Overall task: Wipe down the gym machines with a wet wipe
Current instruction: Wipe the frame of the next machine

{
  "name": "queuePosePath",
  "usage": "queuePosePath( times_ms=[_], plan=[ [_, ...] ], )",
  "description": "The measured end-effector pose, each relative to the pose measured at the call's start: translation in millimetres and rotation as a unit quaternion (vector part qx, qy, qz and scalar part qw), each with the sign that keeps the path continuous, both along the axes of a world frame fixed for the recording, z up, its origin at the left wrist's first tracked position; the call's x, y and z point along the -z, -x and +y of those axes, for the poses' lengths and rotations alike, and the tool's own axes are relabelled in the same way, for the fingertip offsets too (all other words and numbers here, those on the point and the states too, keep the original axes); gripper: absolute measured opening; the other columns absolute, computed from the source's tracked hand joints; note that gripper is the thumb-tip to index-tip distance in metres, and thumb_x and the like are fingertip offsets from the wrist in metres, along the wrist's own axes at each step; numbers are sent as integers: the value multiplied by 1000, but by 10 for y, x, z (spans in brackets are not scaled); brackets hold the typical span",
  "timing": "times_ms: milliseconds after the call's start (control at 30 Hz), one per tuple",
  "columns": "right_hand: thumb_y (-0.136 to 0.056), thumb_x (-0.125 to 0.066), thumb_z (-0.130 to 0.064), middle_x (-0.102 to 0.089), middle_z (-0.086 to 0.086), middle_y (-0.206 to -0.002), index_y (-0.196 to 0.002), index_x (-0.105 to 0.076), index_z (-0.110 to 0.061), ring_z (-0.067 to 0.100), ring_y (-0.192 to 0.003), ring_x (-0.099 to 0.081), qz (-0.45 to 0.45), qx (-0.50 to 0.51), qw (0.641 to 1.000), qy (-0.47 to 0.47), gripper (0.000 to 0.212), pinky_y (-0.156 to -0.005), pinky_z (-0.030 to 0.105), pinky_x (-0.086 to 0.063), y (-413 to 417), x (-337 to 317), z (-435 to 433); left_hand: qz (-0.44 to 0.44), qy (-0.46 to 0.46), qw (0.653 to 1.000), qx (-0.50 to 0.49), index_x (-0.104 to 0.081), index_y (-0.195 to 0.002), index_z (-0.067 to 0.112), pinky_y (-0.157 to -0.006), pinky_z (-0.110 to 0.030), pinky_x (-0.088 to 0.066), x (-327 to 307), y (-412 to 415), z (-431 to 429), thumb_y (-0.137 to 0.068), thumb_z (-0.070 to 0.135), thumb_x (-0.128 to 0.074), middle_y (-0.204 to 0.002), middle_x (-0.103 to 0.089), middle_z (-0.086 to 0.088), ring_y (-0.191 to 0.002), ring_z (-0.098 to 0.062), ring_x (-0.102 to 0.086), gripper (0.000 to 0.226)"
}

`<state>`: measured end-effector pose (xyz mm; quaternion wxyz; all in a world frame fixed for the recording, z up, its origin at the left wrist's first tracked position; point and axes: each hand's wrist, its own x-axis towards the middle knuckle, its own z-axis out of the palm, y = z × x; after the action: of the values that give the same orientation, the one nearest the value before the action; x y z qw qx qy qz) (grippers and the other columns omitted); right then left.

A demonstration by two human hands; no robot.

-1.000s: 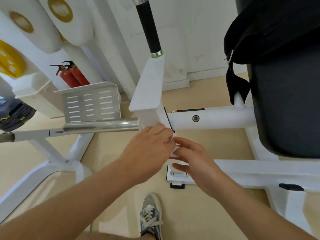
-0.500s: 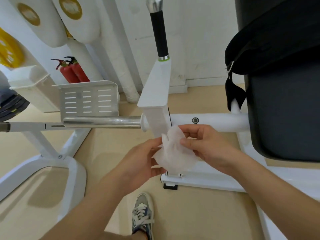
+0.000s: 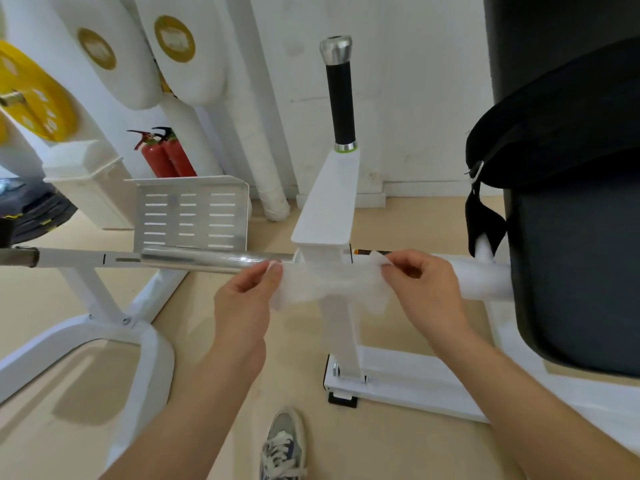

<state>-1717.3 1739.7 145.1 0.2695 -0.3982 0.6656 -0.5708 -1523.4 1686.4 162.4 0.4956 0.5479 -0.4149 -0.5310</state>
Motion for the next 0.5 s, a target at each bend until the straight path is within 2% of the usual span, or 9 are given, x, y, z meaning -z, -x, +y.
queuePosePath(
  times_ms=[67,167,233,267,333,400,467,500],
  plan=[
    [-85,-66,-15,-58,-4,-70,-76,-69,-26,10,-64,-50,-28,35,999,8,15,-62,23,-39,-32,26,-128,15,23,999,-22,-75,-91,24,-79,-26,-49,0,124,-89,-85,20,-72,-94,-73,1,-86,-11,-65,7],
    [-86,-66,-16,-55,-4,-65,-77,-69,-21,8,-57,-46,-126,53,990,34,10,-55,21,-41,-138,14,-248,49,48,997,-30,-73,-88,24,-82,-31,-53,3,357,-124,-87,11,-69,-89,-73,-1,-82,-14,-64,13],
    [-87,-64,-9,-57,-1,-68,-84,-69,-16,12,-56,-51,-205,51,975,63,9,-56,26,-51,-271,-24,-292,56,53,995,-62,-71,-90,22,-81,-30,-55,23,462,-132,-86,10,-69,-87,-73,1,-78,-11,-65,13],
    [-88,-62,-6,-61,1,-74,-90,-69,-15,15,-63,-57,-217,49,972,80,12,-63,29,-56,-341,-28,-295,52,56,994,-82,-69,-90,22,-81,-31,-55,33,481,-129,-86,11,-70,-85,-72,2,-75,-11,-65,12],
    [-89,-56,-5,-68,1,-97,-105,-67,-18,14,-89,-65,-162,25,981,108,23,-84,36,-56,-491,14,-251,39,77,992,-96,-67,-89,19,-81,-33,-55,55,479,-71,-87,12,-68,-83,-72,1,-73,-10,-64,8],
    [-94,-47,-16,-61,0,-122,-127,-56,-20,15,-112,-58,-66,-52,987,138,35,-98,38,-48,-648,116,-158,15,112,992,-52,-71,-94,21,-83,-32,-54,80,473,37,-93,13,-59,-89,-74,2,-83,-11,-67,14],
    [-96,-38,-31,-48,-1,-142,-148,-28,-28,15,-126,-50,11,-107,986,127,53,-105,38,-42,-776,255,-105,4,133,991,12,-70,-108,24,-83,-25,-53,117,504,163,-99,14,-48,-96,-74,8,-94,-8,-68,26],
    [-97,-35,-32,-44,-1,-146,-151,-15,-31,15,-128,-48,34,-112,986,118,57,-105,36,-42,-802,350,-109,-9,140,990,33,-68,-114,25,-81,-20,-53,154,524,208,-101,16,-44,-97,-74,12,-94,-5,-68,29]
  ],
)
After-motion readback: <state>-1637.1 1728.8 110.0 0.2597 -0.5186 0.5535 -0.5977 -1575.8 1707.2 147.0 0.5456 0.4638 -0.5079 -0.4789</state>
